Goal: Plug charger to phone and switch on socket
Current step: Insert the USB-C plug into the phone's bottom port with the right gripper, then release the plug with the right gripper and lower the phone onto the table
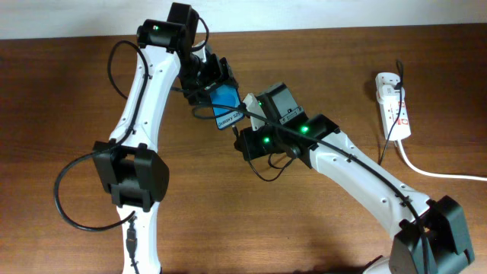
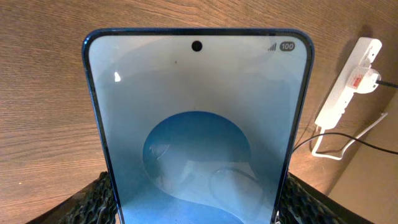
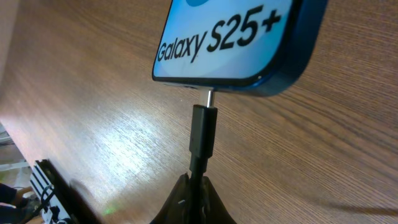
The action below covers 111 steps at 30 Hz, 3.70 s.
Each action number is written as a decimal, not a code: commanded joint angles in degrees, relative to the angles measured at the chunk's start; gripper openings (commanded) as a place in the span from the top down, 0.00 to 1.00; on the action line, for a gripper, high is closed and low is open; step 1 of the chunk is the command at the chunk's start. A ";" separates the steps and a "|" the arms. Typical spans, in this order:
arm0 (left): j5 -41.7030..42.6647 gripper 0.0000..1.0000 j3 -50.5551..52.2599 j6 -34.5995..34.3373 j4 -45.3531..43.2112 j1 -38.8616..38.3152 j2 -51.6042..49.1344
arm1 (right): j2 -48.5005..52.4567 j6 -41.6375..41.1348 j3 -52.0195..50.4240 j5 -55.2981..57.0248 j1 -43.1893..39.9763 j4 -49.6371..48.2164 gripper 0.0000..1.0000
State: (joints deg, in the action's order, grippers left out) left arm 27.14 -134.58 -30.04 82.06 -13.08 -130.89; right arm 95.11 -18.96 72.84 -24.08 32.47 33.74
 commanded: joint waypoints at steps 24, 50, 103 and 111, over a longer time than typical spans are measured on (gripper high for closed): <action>-1.73 1.00 -1.33 0.11 0.96 -0.17 0.61 | 0.07 0.66 0.13 -2.47 0.52 -1.60 0.96; -1.03 1.00 -1.33 0.09 1.55 -0.17 0.61 | 0.09 0.63 0.13 -2.25 0.52 -1.22 0.96; 0.52 1.00 -1.33 0.11 3.08 -1.18 0.61 | 1.81 -1.07 0.11 3.43 0.50 -6.84 0.96; 0.48 1.00 -1.33 0.11 3.76 -1.18 0.61 | 1.81 -1.07 0.11 3.56 0.50 -7.43 0.96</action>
State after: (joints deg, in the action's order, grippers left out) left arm 23.29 -134.91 -29.85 83.40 -13.30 -130.89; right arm 96.07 -19.73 72.36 -24.88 33.23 28.34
